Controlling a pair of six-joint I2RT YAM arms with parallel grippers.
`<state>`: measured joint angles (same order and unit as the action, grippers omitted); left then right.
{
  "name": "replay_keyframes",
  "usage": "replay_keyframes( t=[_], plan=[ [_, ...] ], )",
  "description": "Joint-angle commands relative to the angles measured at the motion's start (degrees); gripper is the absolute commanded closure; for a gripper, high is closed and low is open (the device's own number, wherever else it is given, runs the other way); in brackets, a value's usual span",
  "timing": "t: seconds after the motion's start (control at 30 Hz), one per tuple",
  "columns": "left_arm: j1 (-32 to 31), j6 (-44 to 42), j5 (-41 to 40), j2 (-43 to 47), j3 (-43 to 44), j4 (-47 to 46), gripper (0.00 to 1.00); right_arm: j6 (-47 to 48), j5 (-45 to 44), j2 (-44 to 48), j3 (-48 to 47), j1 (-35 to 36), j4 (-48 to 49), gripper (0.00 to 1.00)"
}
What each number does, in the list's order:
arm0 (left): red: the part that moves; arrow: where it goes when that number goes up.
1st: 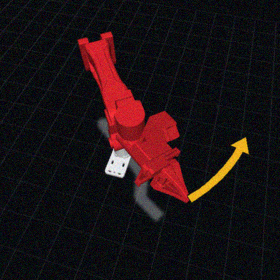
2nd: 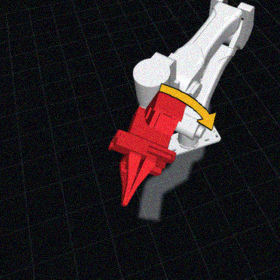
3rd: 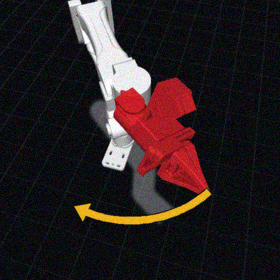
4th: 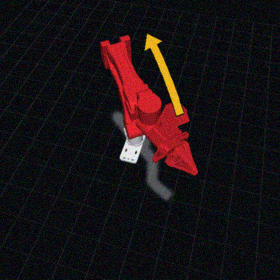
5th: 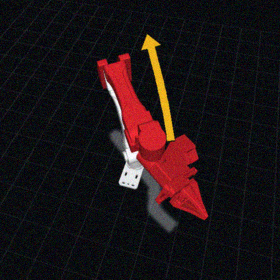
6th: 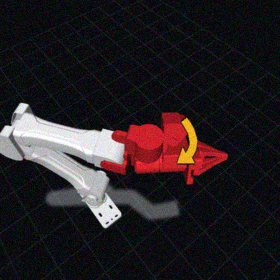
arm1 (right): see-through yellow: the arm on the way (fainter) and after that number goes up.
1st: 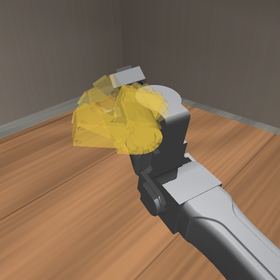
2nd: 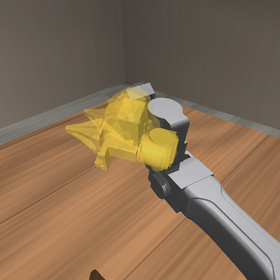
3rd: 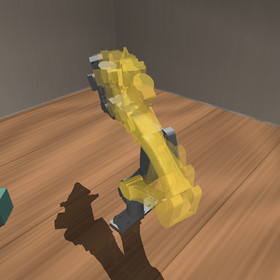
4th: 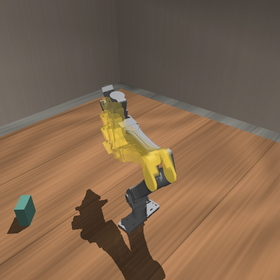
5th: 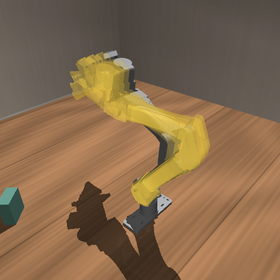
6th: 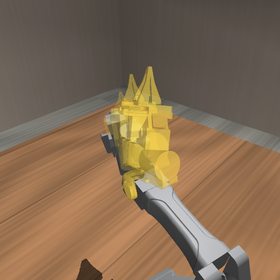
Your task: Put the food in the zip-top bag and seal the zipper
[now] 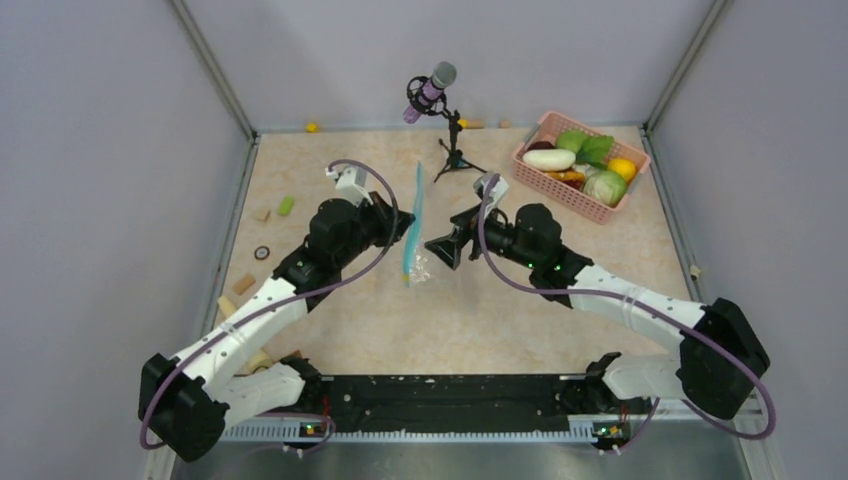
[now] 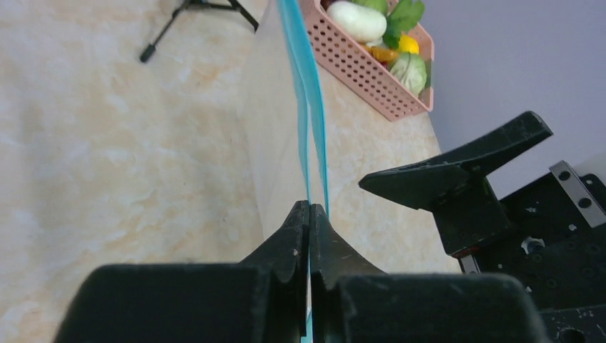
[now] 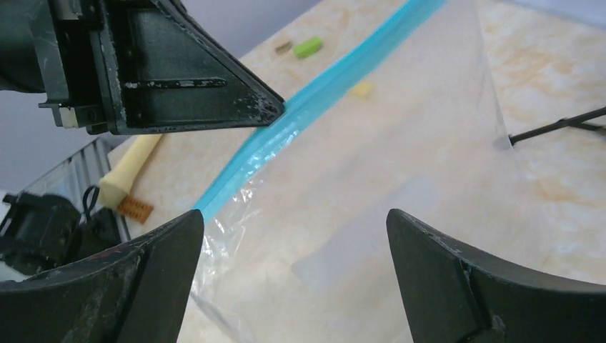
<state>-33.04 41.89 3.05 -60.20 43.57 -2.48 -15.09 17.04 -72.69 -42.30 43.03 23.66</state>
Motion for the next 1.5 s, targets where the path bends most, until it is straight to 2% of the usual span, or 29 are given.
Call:
replay_keyframes(
  t=[0.0,0.17,0.3,0.37,0.5,0.67,0.93,1.17,1.33,1.47],
  plan=[
    [0.06,-10.61,-9.29,0.88,10.18,11.34,1.00,1.15,-8.07,5.43,-4.23,0.53,-2.87,0.01],
    [0.07,-16.90,-19.44,0.55,19.68,21.98,1.00,-3.01,-13.30,8.61,-3.23,0.46,-3.18,0.01],
    [0.05,-20.39,-23.15,-0.83,25.07,26.53,1.00,-5.74,-16.69,10.82,-1.31,0.48,-2.75,0.01],
    [0.07,-20.80,-21.78,-2.36,26.79,27.34,1.00,-7.82,-18.99,11.53,-0.27,0.48,-2.20,0.01],
    [-0.71,-20.63,-13.48,-6.40,27.26,25.78,1.00,-12.35,-21.33,10.31,-0.93,0.39,-3.37,0.01],
    [-3.95,-20.73,-9.17,-12.24,29.38,24.54,1.00,-15.36,-21.75,5.11,-8.45,-0.14,-12.34,0.01],
    [-6.24,-19.88,-8.16,-16.92,30.17,23.11,1.00,-18.24,-19.34,-1.04,-12.29,-2.19,-12.88,0.01],
    [-6.49,-19.21,-9.24,-16.36,28.54,21.84,1.00,-18.90,-19.54,-3.66,-10.89,-3.00,-11.55,0.04],
    [-6.61,-19.47,-5.25,-16.12,27.83,20.63,1.00,-19.65,-18.30,-6.47,-11.49,-3.56,-9.95,0.06],
    [-6.71,-19.36,-5.76,-15.42,26.80,20.80,1.00,-19.88,-18.82,-9.01,-12.83,-3.70,-10.38,0.10]
  ],
)
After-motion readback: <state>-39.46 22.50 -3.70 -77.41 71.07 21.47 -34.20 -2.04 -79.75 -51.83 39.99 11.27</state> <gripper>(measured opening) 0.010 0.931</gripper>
